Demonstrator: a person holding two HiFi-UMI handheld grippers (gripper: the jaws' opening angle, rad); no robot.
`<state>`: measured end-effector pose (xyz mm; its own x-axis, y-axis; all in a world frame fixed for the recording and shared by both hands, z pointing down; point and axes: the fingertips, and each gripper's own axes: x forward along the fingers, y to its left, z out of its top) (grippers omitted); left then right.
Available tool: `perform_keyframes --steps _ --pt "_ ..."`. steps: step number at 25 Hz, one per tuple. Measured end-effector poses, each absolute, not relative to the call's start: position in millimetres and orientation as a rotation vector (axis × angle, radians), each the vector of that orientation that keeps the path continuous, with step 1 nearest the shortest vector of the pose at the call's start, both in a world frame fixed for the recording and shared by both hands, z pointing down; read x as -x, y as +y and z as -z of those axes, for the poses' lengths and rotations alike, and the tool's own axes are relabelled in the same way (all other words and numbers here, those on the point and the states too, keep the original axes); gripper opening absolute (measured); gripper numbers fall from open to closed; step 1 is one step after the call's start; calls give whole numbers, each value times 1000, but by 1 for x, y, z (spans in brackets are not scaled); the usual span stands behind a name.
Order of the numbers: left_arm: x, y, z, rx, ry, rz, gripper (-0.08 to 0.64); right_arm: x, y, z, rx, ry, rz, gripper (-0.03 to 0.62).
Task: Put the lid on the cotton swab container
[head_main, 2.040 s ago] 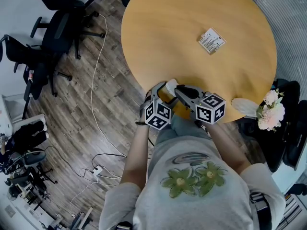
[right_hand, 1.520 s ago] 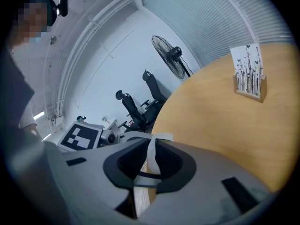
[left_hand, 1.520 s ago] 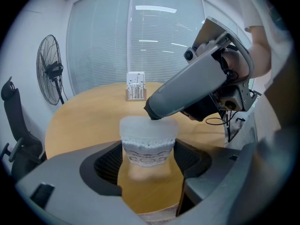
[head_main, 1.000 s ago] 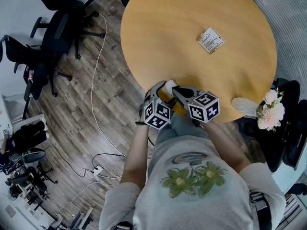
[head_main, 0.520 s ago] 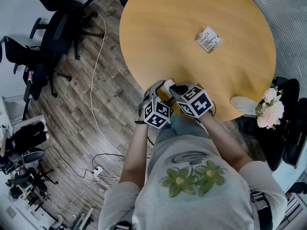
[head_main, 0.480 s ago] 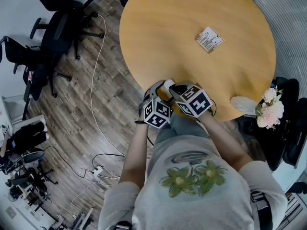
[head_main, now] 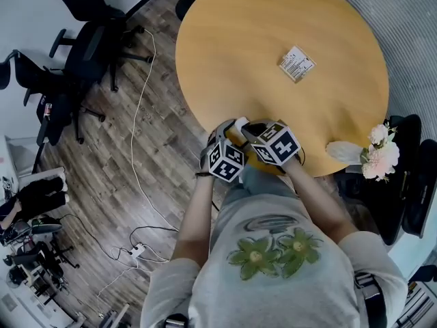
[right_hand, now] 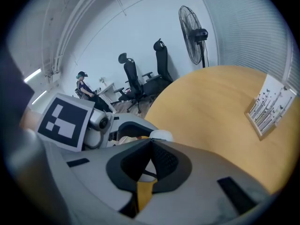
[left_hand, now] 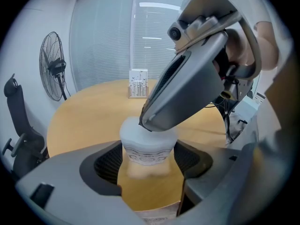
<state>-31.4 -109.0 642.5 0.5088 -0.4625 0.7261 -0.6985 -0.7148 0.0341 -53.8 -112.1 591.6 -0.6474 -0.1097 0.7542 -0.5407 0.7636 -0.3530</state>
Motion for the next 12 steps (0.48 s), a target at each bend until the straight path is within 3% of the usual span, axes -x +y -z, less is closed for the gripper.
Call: perform_keyframes --steps 10,12 --pt "48 -103 -611 -2434 -1075 -885 337 40 -110 -570 -619 -2395 -814 -2" --pt "52 -102 -599 -2431 -1125 -816 298 38 -111 -559 -654 -2446 -758 -2"
